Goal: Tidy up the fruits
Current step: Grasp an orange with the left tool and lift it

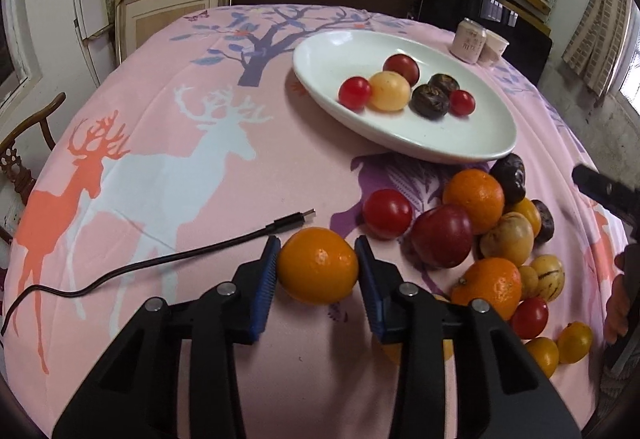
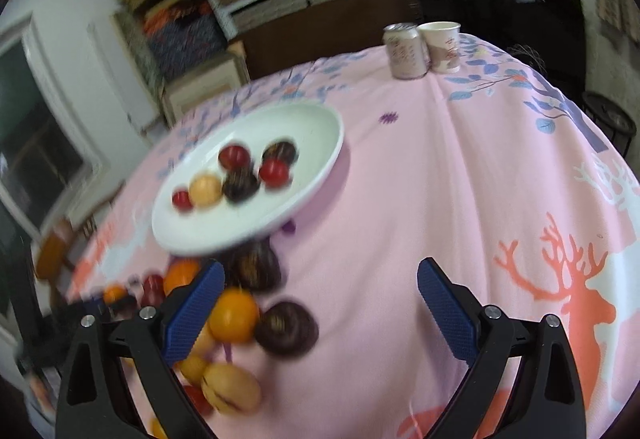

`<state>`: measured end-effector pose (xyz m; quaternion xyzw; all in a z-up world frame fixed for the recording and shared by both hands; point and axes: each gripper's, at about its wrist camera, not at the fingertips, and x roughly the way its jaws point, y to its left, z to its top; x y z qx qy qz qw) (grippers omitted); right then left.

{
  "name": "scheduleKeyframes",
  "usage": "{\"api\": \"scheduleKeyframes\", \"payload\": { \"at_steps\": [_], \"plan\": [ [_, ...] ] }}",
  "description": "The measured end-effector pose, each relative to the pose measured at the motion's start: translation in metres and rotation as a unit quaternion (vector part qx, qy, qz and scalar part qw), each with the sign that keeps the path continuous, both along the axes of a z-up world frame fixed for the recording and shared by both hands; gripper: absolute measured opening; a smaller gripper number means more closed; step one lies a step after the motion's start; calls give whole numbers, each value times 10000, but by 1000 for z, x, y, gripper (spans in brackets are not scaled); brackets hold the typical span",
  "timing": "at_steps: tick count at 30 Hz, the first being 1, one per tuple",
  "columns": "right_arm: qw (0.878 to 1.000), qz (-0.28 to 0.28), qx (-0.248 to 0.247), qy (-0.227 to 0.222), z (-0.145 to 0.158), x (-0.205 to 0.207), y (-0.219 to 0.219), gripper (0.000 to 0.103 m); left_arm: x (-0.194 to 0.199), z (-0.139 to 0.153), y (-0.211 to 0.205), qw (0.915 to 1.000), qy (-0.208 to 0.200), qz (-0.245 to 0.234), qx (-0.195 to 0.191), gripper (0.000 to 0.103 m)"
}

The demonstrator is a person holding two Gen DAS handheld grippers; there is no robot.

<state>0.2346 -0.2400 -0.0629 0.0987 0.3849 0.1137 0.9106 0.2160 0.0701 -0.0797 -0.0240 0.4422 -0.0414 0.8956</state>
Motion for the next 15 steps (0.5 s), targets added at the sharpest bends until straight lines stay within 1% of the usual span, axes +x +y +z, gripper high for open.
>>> {"api": "scheduleKeyframes", "payload": {
  "at_steps": [2, 4, 8, 10, 12, 15],
  "plan": [
    [9990, 65, -434, 76, -7, -6, 8, 98, 1, -2, -3, 10000, 46, -36, 78, 38],
    [9969, 95, -759, 184, -14, -8, 14, 98, 1, -1, -5, 9999, 21, -62, 90, 38],
    [9938, 359, -956, 432, -25, -7, 23, 98, 1, 0, -3, 10000, 9, -59, 57, 38],
    [9913, 457, -1167, 401, -28, -10, 30, 98, 1, -1, -4, 10000, 24, -72, 60, 38],
    [9898, 446, -1323, 273, -26, -12, 33, 98, 1, -1, -4, 9999, 28, -74, 67, 38],
    [9896, 332, -1352, 359, -29, -5, 29, 98, 1, -1, -4, 9999, 43, -80, 64, 38]
  ]
}}
